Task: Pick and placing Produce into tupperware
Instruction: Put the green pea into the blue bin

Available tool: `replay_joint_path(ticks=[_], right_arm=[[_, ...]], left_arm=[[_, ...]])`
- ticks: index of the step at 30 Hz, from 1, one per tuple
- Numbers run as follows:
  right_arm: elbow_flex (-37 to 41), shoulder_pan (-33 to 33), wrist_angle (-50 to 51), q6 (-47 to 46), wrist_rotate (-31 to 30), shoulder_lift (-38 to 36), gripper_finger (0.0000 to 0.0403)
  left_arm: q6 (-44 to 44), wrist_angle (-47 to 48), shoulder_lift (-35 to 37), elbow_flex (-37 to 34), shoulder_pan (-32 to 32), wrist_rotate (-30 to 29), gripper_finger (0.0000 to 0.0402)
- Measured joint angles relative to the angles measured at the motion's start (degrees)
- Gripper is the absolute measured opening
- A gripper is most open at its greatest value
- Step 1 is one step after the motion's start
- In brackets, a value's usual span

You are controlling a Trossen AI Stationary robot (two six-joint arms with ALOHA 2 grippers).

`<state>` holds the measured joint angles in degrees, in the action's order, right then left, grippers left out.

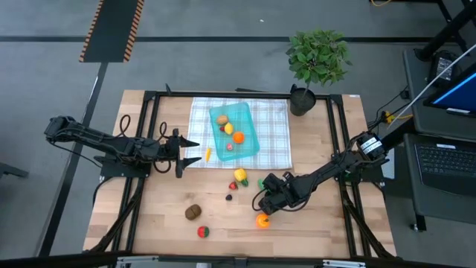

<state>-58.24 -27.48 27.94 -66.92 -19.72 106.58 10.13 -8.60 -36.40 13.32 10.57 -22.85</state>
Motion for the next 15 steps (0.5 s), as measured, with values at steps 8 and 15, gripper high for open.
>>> replay_joint_path(ticks=[8,15], right_arm=[[0.1,0.0,-0.3,0.7,-3.0,-5.1,0.0123],[0.2,0.0,0.5,6.3,-11.2,-11.2,0.0129]], left_arm=[[0.0,0.0,0.0,0.0,0.0,0.0,0.0266],[0.0,0.0,0.0,0.0,0.0,0.0,0.0266]])
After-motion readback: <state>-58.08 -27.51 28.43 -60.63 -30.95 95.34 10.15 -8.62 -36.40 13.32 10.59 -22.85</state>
